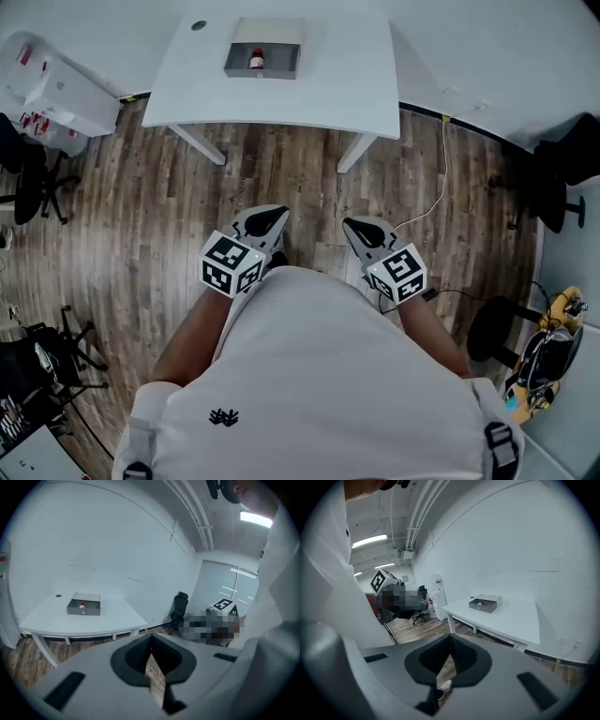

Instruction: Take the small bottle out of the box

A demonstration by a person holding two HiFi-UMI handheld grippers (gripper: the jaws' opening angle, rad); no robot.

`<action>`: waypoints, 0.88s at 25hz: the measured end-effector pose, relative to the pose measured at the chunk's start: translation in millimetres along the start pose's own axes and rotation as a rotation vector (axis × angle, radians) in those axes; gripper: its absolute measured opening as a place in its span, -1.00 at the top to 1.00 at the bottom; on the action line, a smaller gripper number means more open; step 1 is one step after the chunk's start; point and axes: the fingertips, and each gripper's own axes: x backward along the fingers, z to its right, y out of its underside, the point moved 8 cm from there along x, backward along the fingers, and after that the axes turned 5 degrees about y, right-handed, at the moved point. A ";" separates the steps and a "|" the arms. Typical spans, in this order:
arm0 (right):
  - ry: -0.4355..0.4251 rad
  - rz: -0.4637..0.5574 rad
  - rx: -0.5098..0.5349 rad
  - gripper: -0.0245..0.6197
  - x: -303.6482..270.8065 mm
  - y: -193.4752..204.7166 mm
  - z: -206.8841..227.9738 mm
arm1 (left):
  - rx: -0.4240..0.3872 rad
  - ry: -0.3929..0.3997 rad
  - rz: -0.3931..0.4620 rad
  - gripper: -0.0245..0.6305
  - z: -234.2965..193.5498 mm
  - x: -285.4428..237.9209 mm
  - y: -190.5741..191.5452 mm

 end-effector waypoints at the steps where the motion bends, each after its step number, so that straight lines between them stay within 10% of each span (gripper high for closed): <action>1: 0.006 -0.002 0.001 0.90 -9.6 -7.5 1.8 | -0.004 0.009 0.004 0.91 -12.0 -1.1 -6.2; 11: 0.084 -0.018 -0.017 0.90 -80.8 -61.3 7.7 | 0.003 0.041 -0.012 0.90 -116.4 -3.4 -23.4; 22: 0.072 -0.041 -0.052 0.90 -114.1 -78.9 60.8 | 0.057 -0.095 -0.031 0.68 -202.2 -47.2 -59.2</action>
